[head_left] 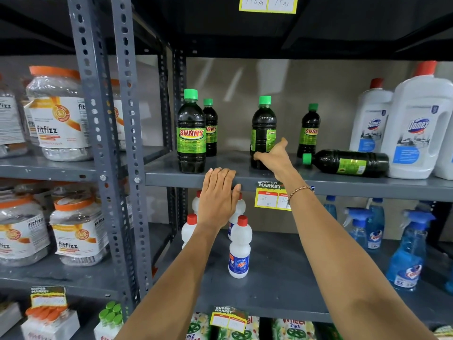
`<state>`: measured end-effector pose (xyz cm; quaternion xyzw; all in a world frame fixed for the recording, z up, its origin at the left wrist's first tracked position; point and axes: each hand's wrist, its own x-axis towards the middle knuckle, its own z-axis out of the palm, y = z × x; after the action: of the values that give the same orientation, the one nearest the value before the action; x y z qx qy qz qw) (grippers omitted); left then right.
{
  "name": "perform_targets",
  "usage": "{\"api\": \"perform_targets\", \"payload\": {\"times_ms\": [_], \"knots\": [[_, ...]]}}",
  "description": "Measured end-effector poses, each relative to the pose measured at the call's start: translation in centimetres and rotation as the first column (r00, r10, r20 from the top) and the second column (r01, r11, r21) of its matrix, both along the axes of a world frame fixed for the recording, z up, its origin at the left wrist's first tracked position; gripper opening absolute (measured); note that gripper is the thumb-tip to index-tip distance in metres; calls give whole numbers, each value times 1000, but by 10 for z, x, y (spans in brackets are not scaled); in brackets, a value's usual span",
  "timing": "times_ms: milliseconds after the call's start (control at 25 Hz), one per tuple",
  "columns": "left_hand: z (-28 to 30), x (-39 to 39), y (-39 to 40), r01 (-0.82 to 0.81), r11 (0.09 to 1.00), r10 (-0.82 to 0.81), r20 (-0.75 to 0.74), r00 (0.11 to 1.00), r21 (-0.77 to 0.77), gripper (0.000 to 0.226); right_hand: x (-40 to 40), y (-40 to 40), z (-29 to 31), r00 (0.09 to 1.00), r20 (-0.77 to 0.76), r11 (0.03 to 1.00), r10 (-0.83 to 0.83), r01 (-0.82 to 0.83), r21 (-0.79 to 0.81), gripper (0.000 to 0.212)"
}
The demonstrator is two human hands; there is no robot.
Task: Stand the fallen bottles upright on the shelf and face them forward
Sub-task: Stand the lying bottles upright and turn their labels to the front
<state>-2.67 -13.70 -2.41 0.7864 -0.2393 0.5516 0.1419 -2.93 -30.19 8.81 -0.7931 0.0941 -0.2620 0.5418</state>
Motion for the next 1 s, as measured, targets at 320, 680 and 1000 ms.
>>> {"api": "perform_targets", "payload": {"times_ms": [320, 680, 1000], "knots": [[0, 0, 0, -8, 1000, 8, -27, 1000, 13, 36, -7, 5, 0, 996, 47, 992, -82, 86, -92, 105], [1, 0, 1, -28, 999, 29, -19, 999, 23, 38, -8, 7, 0, 990, 42, 973, -132, 137, -186, 92], [0, 1, 1, -29, 999, 29, -28, 999, 18, 38, -8, 6, 0, 989, 17, 964, -149, 149, -222, 78]]}}
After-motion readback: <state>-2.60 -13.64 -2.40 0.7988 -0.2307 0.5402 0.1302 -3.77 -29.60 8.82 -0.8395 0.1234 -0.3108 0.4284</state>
